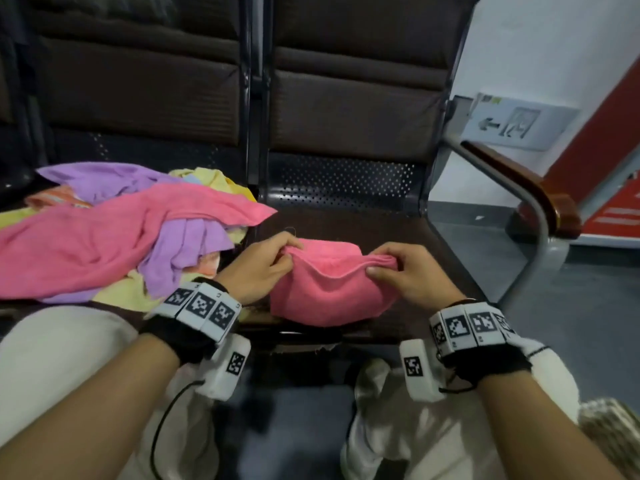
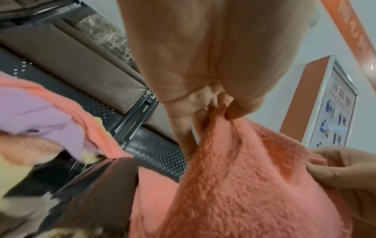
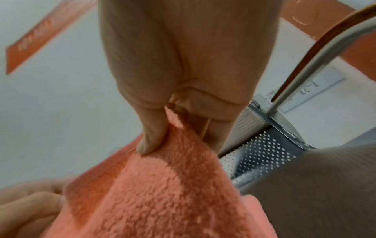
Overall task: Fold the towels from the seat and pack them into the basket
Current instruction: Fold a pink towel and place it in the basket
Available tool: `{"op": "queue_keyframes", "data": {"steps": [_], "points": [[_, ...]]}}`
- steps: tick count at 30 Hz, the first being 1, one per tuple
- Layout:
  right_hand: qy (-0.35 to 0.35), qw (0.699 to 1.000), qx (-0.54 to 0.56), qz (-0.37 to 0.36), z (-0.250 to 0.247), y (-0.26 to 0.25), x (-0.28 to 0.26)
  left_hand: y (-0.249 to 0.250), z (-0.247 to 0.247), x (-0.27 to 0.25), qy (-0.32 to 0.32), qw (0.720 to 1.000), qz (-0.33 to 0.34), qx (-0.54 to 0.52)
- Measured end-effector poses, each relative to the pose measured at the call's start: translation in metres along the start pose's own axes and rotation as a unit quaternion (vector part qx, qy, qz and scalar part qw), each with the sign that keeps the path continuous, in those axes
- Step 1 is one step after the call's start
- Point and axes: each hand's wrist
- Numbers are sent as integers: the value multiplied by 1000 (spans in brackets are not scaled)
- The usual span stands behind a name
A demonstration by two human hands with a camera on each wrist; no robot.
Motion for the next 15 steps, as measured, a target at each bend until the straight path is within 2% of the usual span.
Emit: {"op": "queue_keyframes", "data": {"steps": [3, 10, 13, 15], "points": [[-19, 1000, -14, 19, 15, 12, 5, -17, 9, 4, -21, 999, -32, -12], [5, 998, 12, 58, 29, 41, 73, -50, 1, 83, 63, 997, -35, -14], [18, 996, 0, 85, 37, 58, 111, -74, -3, 122, 82, 994, -68, -7], [0, 994, -35, 108, 47, 69, 130, -93, -1, 141, 88, 991, -106, 4]]}}
Point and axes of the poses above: each hand's wrist, its own x-axis towards the middle knuckle, its own z-axis out of the palm, y = z × x, and after that the axes turned 14 degrees about -x, right-handed
